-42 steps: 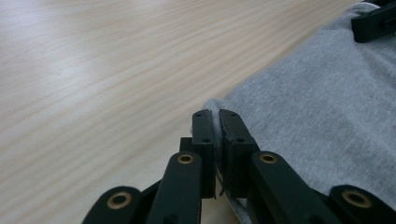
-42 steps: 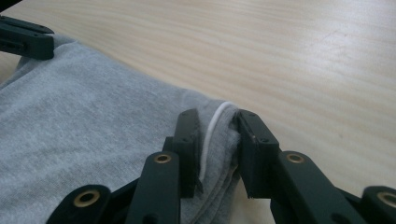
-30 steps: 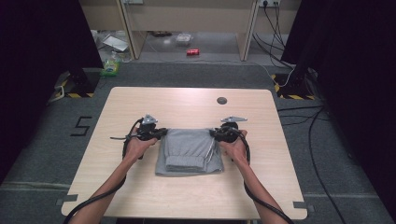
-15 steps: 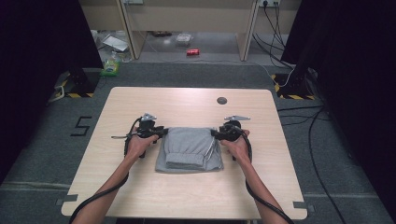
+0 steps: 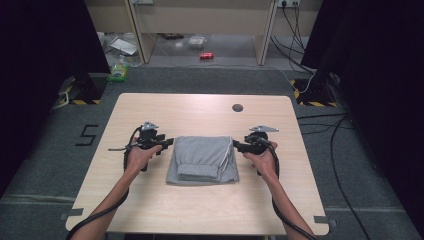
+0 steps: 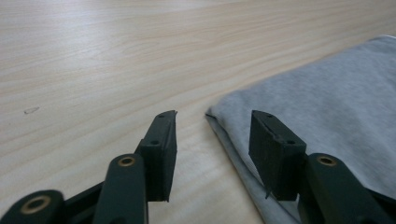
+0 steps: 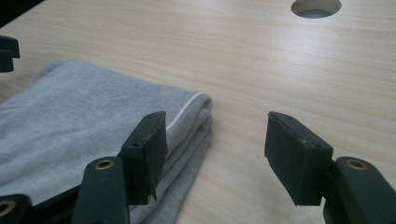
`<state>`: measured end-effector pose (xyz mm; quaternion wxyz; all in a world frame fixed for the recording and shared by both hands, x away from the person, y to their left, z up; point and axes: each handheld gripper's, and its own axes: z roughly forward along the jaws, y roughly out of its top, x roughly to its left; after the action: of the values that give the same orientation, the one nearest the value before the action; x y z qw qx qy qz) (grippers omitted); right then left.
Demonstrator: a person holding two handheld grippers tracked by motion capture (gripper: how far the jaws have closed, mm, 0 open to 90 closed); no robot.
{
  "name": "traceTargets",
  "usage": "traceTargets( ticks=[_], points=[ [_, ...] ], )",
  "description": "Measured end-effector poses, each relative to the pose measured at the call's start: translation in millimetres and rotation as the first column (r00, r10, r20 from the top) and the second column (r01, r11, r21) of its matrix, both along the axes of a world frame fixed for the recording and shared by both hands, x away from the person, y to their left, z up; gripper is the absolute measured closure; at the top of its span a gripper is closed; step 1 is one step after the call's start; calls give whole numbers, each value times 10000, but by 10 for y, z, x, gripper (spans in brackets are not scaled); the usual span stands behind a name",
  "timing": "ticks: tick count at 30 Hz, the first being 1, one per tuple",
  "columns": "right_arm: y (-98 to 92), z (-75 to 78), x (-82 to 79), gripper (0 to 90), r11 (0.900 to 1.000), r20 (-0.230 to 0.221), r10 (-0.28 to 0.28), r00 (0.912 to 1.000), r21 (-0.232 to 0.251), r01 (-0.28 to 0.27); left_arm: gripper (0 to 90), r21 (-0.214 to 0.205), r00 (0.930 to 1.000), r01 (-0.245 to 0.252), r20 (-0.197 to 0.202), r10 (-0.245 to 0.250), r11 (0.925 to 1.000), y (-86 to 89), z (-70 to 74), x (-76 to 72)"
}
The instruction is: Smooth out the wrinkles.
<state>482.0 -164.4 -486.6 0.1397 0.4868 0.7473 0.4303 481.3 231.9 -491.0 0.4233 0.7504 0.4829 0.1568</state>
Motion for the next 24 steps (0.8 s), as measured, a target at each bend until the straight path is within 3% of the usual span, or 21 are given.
traceTargets(
  ticks=[4, 12, 24],
  points=[
    [-53, 38, -105, 386, 9997, -26, 65, 10000, 221, -64, 470, 7, 9999, 150, -41, -150, 9999, 22, 36, -108],
    [-103, 56, -315, 381, 9992, 132, 378, 9992, -160, -376, 388, -53, 9988, 430, -238, -431, 9991, 115, 16, -339],
    [-33, 66, -570, 365, 9945, 215, 968, 9951, -433, -958, 275, -274, 9946, 912, -473, -924, 9955, 192, -61, -662]
  ],
)
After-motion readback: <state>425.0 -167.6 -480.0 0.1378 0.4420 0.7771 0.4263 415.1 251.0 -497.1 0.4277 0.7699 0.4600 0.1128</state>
